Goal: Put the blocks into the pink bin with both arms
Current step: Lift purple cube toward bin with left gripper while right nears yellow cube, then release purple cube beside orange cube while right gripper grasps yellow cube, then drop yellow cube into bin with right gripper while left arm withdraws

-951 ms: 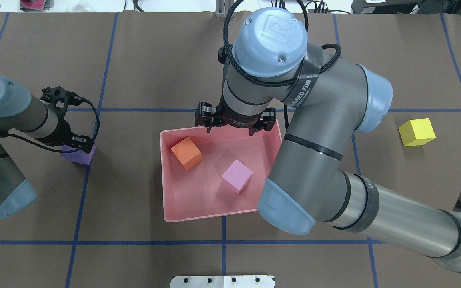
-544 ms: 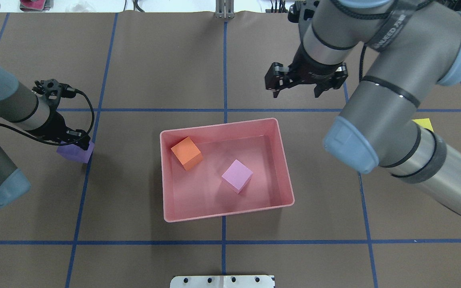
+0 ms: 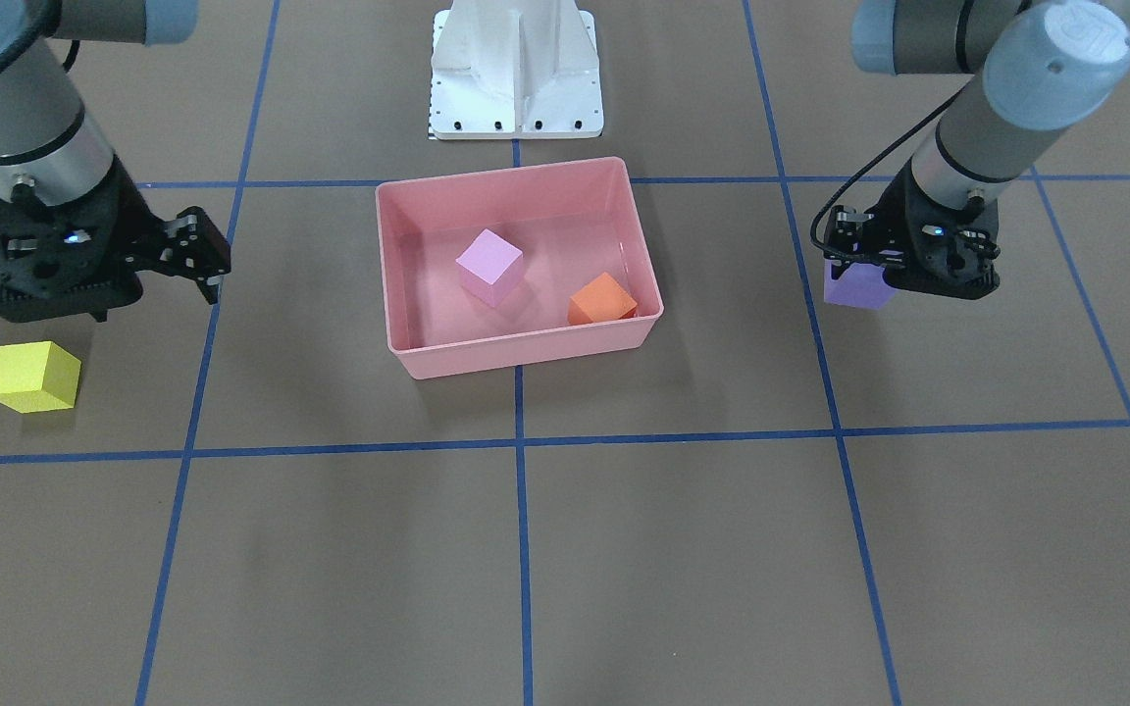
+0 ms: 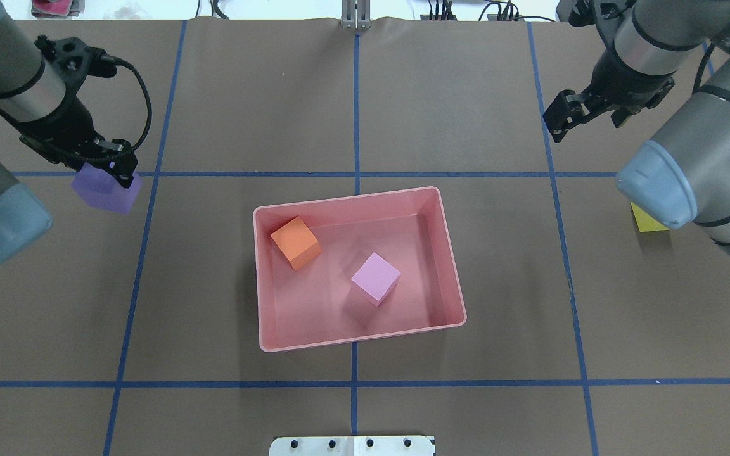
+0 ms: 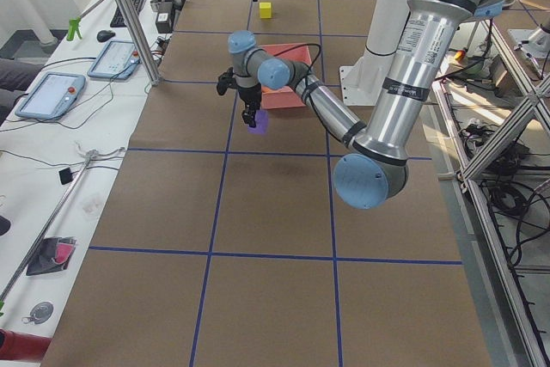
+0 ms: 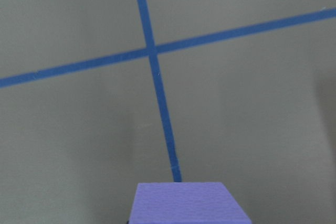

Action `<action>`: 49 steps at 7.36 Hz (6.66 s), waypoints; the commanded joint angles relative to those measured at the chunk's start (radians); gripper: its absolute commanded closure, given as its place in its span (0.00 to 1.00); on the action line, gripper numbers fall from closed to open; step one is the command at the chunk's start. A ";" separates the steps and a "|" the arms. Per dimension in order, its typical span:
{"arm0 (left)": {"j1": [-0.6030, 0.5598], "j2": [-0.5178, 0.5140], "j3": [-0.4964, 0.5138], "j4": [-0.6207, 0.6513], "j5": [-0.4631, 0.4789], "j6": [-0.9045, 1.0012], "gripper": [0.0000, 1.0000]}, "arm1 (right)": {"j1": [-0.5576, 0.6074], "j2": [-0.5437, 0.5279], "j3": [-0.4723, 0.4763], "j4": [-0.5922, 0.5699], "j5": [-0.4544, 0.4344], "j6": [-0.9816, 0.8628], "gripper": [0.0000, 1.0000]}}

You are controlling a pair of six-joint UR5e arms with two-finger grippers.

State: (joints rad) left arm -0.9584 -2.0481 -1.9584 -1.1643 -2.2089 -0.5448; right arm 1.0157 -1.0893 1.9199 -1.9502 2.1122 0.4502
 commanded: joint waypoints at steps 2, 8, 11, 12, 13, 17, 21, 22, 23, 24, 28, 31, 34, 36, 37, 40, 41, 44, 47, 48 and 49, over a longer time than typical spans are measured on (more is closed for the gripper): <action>-0.003 -0.214 -0.001 0.195 -0.044 -0.067 1.00 | 0.113 -0.090 -0.128 0.077 0.029 -0.237 0.01; 0.335 -0.383 0.013 0.112 0.148 -0.599 1.00 | 0.124 -0.303 -0.280 0.507 0.066 -0.144 0.01; 0.361 -0.385 0.026 0.107 0.169 -0.610 1.00 | 0.112 -0.314 -0.321 0.544 0.096 -0.075 0.00; 0.384 -0.389 0.027 0.094 0.179 -0.653 1.00 | 0.095 -0.314 -0.332 0.544 0.113 -0.059 0.00; 0.397 -0.391 0.027 0.078 0.181 -0.678 1.00 | 0.064 -0.314 -0.334 0.544 0.114 -0.032 0.00; 0.405 -0.386 0.068 0.028 0.201 -0.679 1.00 | 0.026 -0.314 -0.341 0.544 0.106 -0.002 0.00; 0.405 -0.382 0.075 0.026 0.201 -0.679 1.00 | 0.029 -0.311 -0.348 0.537 0.118 -0.016 0.00; 0.406 -0.382 0.075 0.026 0.201 -0.678 1.00 | 0.030 -0.316 -0.346 0.537 0.120 -0.016 0.00; 0.406 -0.380 0.079 0.026 0.201 -0.678 1.00 | 0.033 -0.326 -0.337 0.537 0.120 -0.018 0.00; 0.411 -0.379 0.079 0.025 0.202 -0.678 1.00 | 0.049 -0.333 -0.332 0.537 0.123 -0.019 0.00; 0.418 -0.379 0.082 0.025 0.216 -0.679 1.00 | 0.046 -0.353 -0.346 0.537 0.103 -0.021 0.00; 0.448 -0.385 0.102 0.011 0.219 -0.684 1.00 | 0.037 -0.351 -0.361 0.544 0.097 -0.018 0.00; 0.466 -0.388 0.159 -0.083 0.247 -0.753 1.00 | 0.026 -0.342 -0.361 0.544 0.098 -0.010 0.00; 0.474 -0.386 0.159 -0.084 0.248 -0.751 0.45 | 0.024 -0.340 -0.360 0.544 0.100 -0.008 0.07; 0.477 -0.385 0.156 -0.084 0.276 -0.750 0.01 | 0.026 -0.340 -0.352 0.545 0.106 -0.007 0.75; 0.477 -0.380 0.151 -0.113 0.284 -0.741 0.00 | 0.027 -0.337 -0.313 0.541 0.123 -0.015 1.00; 0.475 -0.380 0.147 -0.114 0.284 -0.739 0.00 | 0.049 -0.339 -0.265 0.530 0.141 -0.015 1.00; 0.416 -0.199 -0.045 -0.101 0.282 -0.544 0.00 | 0.135 -0.196 -0.121 0.272 0.268 -0.012 1.00; 0.243 0.121 -0.207 -0.106 0.249 -0.222 0.00 | 0.028 -0.008 0.017 0.036 0.253 0.113 1.00; 0.177 0.158 -0.208 -0.110 0.188 -0.134 0.00 | -0.068 0.064 0.024 0.043 0.214 0.304 1.00; 0.108 0.175 -0.206 -0.110 0.126 -0.079 0.00 | -0.180 0.103 0.031 0.121 0.139 0.503 1.00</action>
State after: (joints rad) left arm -0.7637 -1.9163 -2.1585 -1.2727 -2.0112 -0.7152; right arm 0.9661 -1.0493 1.9348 -1.8848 2.3237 0.7210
